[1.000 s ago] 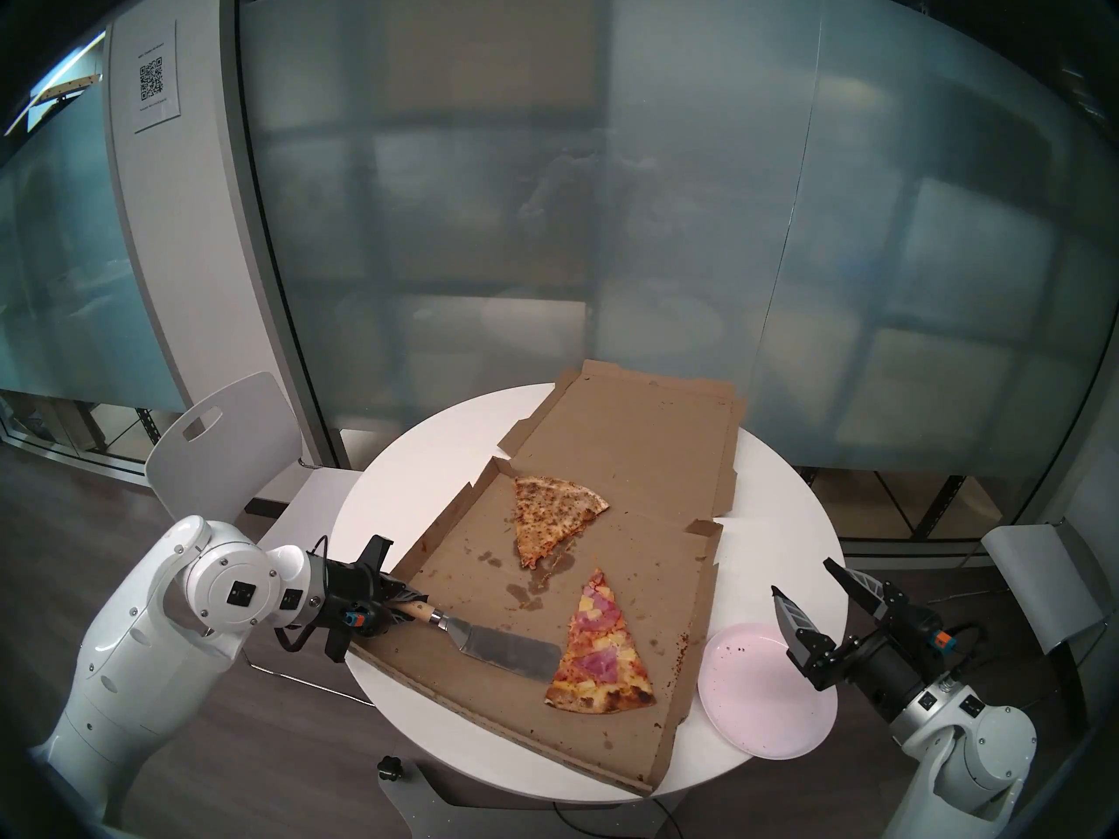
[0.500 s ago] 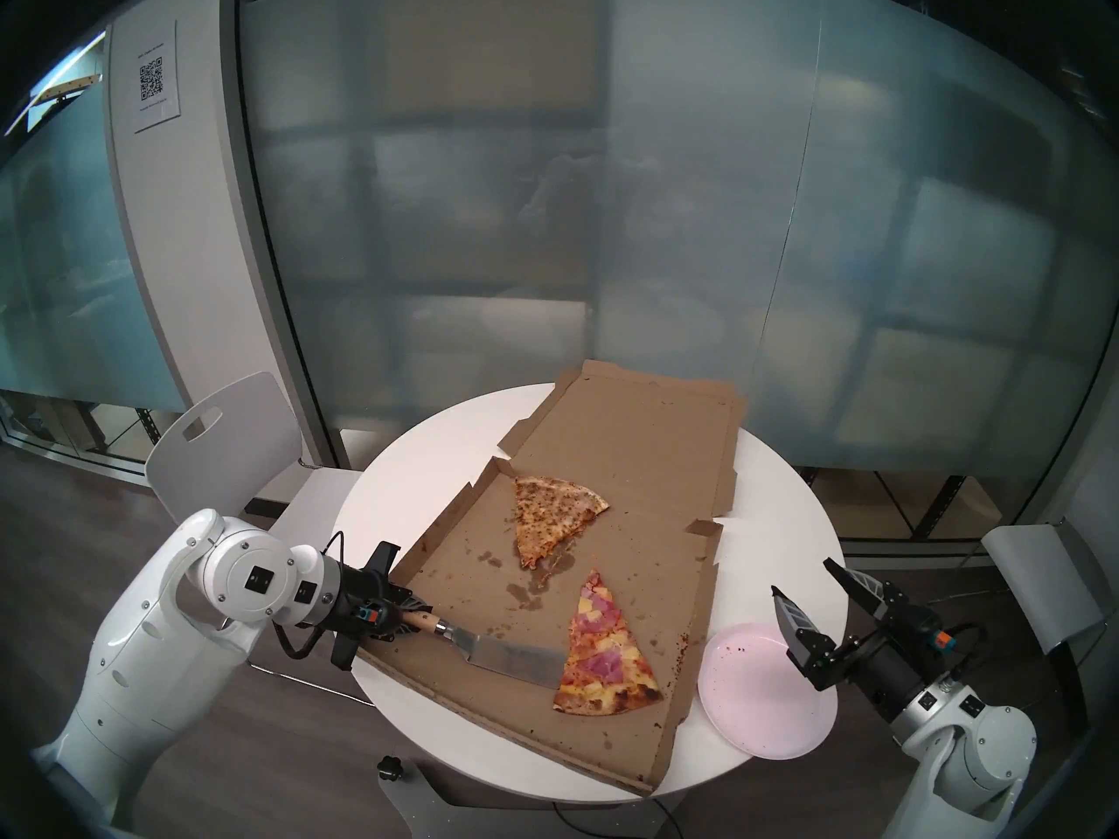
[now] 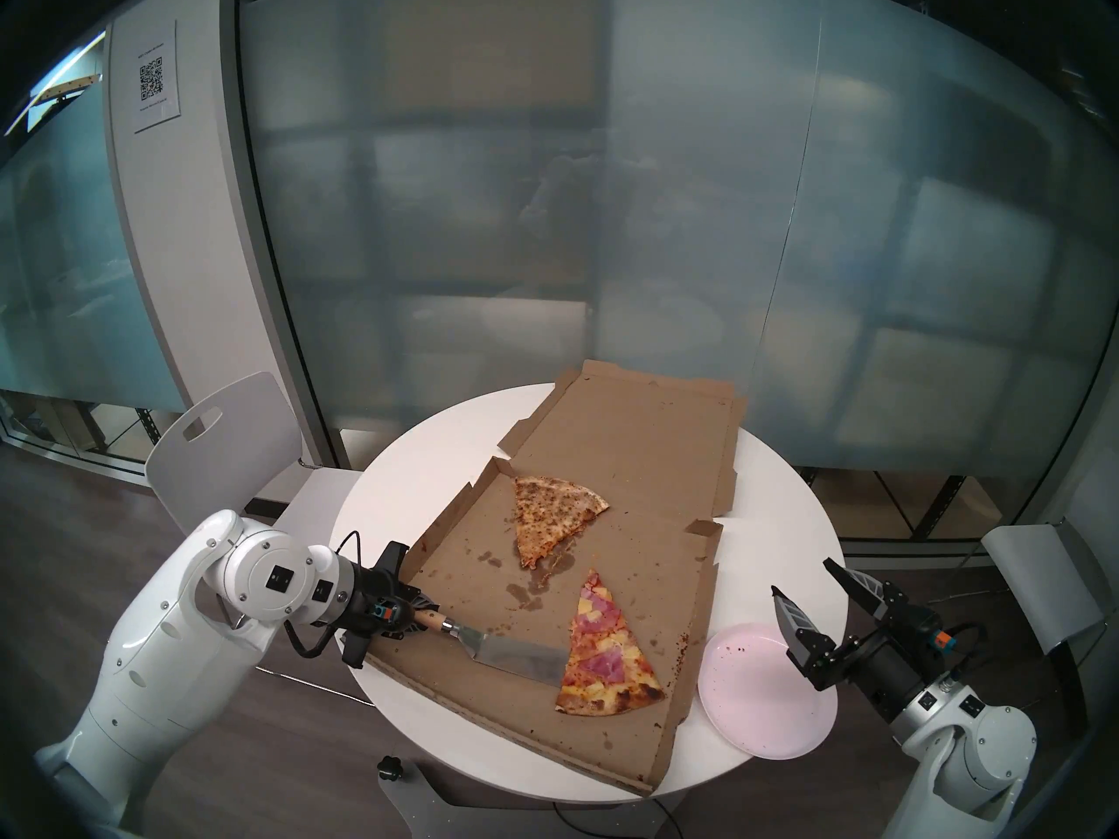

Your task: Put pizza slice onto the plate

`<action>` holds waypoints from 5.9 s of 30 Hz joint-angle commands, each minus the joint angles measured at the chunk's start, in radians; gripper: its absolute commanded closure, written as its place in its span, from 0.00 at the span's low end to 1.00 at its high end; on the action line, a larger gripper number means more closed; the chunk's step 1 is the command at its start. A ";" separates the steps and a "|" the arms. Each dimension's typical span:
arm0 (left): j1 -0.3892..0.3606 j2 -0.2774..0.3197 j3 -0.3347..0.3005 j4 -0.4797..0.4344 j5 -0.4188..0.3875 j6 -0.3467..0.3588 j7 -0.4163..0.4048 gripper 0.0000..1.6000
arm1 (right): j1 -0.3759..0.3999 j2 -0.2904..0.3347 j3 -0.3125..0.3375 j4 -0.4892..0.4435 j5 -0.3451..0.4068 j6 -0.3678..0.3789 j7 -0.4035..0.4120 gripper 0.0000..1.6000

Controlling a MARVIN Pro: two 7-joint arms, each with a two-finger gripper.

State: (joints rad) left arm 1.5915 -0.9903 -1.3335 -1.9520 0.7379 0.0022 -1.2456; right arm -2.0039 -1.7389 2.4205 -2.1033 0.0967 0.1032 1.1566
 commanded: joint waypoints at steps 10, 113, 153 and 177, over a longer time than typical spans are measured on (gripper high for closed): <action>-0.038 -0.036 0.034 -0.020 0.020 0.047 -0.007 1.00 | 0.008 -0.002 0.000 -0.016 0.003 0.002 0.001 0.00; -0.128 -0.163 0.268 -0.030 0.181 0.115 0.095 1.00 | 0.027 -0.017 0.015 -0.016 -0.014 0.004 0.023 0.00; -0.060 -0.175 0.165 -0.128 0.079 0.071 0.161 1.00 | 0.028 -0.018 0.016 -0.015 -0.015 0.004 0.026 0.00; -0.053 -0.175 0.139 -0.233 0.029 0.083 0.088 1.00 | 0.029 -0.022 0.084 -0.055 0.044 0.026 -0.039 0.00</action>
State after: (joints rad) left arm 1.5487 -1.1531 -1.1894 -2.1213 0.7867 0.0826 -1.1505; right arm -1.9796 -1.7601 2.4556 -2.1139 0.0946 0.1164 1.1526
